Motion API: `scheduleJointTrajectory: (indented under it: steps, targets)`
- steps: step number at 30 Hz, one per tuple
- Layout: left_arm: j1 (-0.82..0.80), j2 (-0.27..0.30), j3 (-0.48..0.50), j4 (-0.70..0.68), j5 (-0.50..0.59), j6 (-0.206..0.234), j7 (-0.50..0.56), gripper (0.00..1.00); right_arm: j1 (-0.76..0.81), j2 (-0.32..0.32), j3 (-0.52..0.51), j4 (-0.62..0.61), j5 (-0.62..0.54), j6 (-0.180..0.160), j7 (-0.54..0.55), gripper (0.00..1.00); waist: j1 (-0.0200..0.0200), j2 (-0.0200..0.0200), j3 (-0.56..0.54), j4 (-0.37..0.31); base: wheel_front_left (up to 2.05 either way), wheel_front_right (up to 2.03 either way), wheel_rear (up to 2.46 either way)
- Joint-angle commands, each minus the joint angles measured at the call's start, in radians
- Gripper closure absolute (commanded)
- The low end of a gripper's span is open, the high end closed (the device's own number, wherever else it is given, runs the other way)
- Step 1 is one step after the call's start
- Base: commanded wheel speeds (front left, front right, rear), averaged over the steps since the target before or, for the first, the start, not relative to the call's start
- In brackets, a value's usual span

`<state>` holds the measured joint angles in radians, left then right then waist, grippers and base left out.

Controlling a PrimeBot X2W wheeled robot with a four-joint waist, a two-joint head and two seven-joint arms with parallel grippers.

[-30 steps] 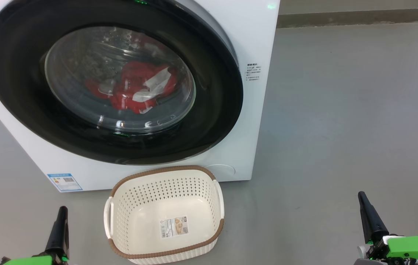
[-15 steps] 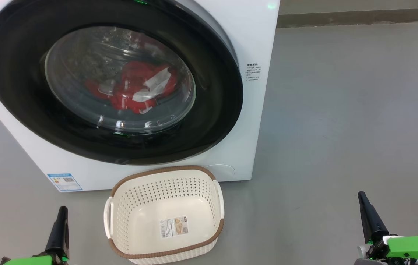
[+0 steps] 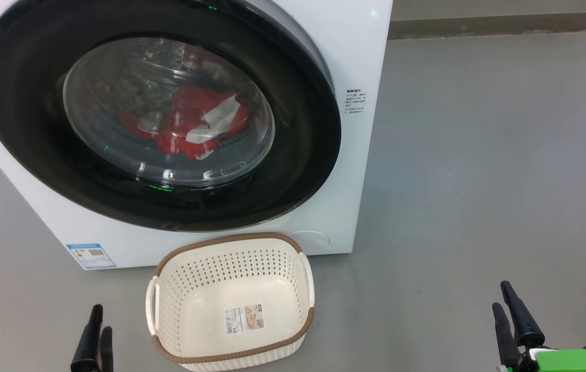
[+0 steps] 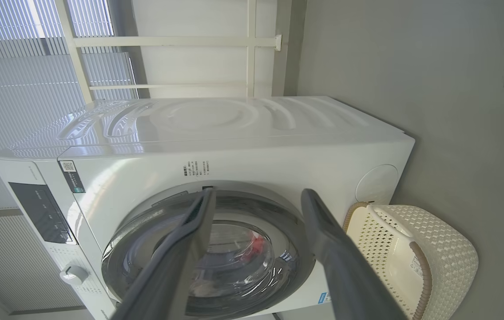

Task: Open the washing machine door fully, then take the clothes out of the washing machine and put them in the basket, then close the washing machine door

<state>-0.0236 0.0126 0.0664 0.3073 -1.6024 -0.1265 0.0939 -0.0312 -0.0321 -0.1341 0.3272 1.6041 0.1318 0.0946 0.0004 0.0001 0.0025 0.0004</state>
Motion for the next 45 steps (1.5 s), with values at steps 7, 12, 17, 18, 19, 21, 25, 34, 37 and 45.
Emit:
scheduleJointTrajectory:
  steps: [7, 12, 17, 18, 19, 21, 25, 34, 37, 45]
  targets:
    - [-0.021, 0.016, -0.003, -0.051, 0.051, -0.001, -0.026, 0.00, -0.015, -0.019, 0.026, -0.040, -0.030, 0.000, -0.025, 0.00, -0.0002, -0.0001, 0.003, 0.001, 0.00, 0.00, 0.00]
    - [-0.018, 0.017, -0.005, -0.062, 0.111, -0.001, -0.041, 0.00, -0.018, -0.035, 0.048, -0.045, -0.066, 0.000, -0.042, 0.00, -0.0003, -0.0001, 0.006, 0.001, 0.00, 0.00, 0.00]
    - [-0.015, 0.017, -0.006, -0.070, 0.192, -0.001, -0.055, 0.00, -0.021, -0.050, 0.076, -0.047, -0.114, 0.000, -0.057, 0.00, -0.0003, -0.0001, 0.008, 0.002, 0.00, 0.00, 0.00]
    - [-0.014, 0.017, -0.008, -0.072, 0.209, -0.001, -0.058, 0.00, -0.022, -0.053, 0.080, -0.047, -0.126, 0.000, -0.060, 0.00, -0.0003, -0.0001, 0.009, 0.002, 0.00, 0.00, 0.00]
    - [-0.013, 0.017, -0.009, -0.074, 0.225, -0.001, -0.061, 0.00, -0.023, -0.056, 0.084, -0.047, -0.140, 0.000, -0.063, 0.00, -0.0003, -0.0001, 0.009, 0.002, 0.00, 0.00, 0.00]
    - [-0.011, 0.017, -0.013, -0.078, 0.262, -0.001, -0.067, 0.00, -0.025, -0.061, 0.093, -0.048, -0.171, 0.000, -0.069, 0.00, -0.0003, -0.0001, 0.010, 0.002, 0.00, 0.00, 0.00]
    - [-0.008, 0.018, -0.014, -0.088, 0.327, 0.001, -0.079, 0.00, -0.027, -0.068, 0.105, -0.059, -0.232, 0.000, -0.081, 0.00, -0.0003, -0.0001, 0.012, 0.002, 0.00, 0.00, 0.00]
    - [0.001, 0.020, -0.035, -0.116, 0.467, 0.014, -0.108, 0.00, -0.024, -0.086, 0.134, -0.084, -0.376, 0.000, -0.110, 0.00, -0.0003, -0.0001, 0.014, 0.006, 0.00, 0.00, 0.00]
    - [0.005, 0.020, -0.040, -0.124, 0.507, 0.020, -0.117, 0.00, -0.021, -0.092, 0.143, -0.091, -0.408, 0.000, -0.119, 0.00, -0.0003, -0.0001, 0.014, 0.006, 0.00, 0.00, 0.00]
    - [0.017, 0.022, -0.052, -0.141, 0.596, 0.028, -0.137, 0.00, -0.016, -0.110, 0.169, -0.112, -0.494, 0.000, -0.139, 0.00, -0.0003, -0.0001, 0.009, 0.004, 0.00, 0.00, 0.00]
